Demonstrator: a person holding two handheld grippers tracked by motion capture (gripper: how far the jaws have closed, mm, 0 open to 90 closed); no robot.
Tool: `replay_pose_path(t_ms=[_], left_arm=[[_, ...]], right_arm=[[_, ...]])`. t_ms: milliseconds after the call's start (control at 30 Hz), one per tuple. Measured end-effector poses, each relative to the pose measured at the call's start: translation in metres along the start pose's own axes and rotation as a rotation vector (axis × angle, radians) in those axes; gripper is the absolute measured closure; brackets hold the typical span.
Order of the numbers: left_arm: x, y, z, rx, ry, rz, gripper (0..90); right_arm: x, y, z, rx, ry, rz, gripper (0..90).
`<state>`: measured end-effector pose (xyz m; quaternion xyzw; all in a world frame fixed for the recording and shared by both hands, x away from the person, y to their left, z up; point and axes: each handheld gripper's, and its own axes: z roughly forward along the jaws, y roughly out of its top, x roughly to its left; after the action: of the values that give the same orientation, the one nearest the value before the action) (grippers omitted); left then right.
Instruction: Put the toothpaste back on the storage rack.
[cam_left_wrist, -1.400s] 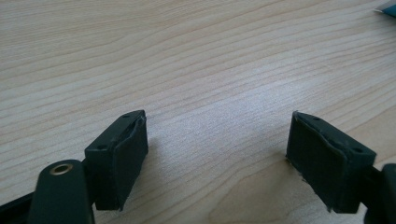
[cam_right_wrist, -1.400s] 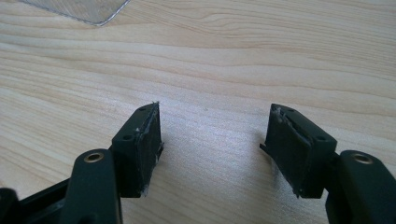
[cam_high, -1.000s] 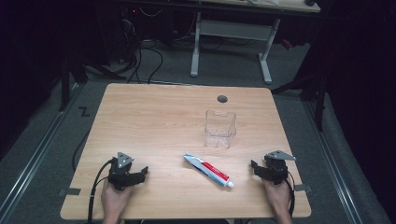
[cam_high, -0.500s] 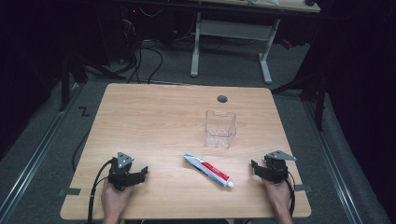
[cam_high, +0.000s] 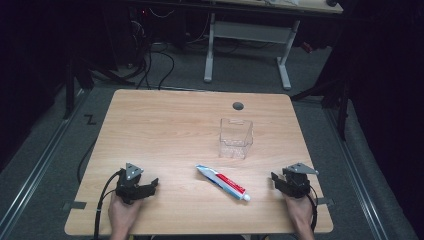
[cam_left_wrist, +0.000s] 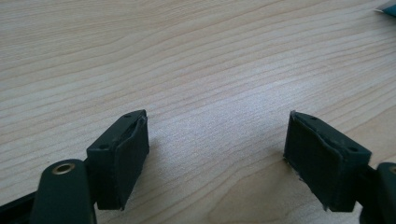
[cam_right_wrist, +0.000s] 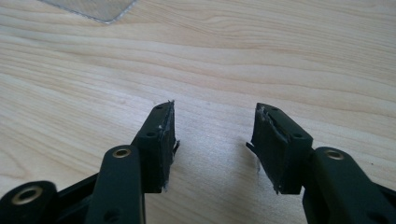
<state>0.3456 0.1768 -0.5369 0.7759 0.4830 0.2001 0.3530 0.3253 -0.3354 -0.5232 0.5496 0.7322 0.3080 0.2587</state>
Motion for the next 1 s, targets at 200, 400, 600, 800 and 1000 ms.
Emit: replay_pose_path(t_ms=[200, 400, 600, 800, 1000], left_arm=[[0.000, 0.000, 0.000, 0.001, -0.001, 0.000, 22.5], [0.000, 0.000, 0.000, 0.000, 0.002, -0.001, 22.6], [0.000, 0.000, 0.000, 0.000, 0.004, -0.001, 22.6], [0.000, 0.000, 0.000, 0.000, 0.005, -0.001, 22.6], [0.000, 0.000, 0.000, 0.000, 0.005, -0.002, 22.6]], right_arm=[[0.001, 0.000, -0.006, -0.020, 0.037, 0.010, 52.6], [0.007, 0.000, -0.012, -0.030, 0.059, -0.007, 51.2], [0.017, 0.004, -0.020, -0.065, 0.096, -0.035, 50.0], [0.022, 0.007, -0.023, -0.085, 0.123, -0.038, 50.8], [0.036, 0.014, -0.019, -0.071, 0.154, -0.088, 52.6]])
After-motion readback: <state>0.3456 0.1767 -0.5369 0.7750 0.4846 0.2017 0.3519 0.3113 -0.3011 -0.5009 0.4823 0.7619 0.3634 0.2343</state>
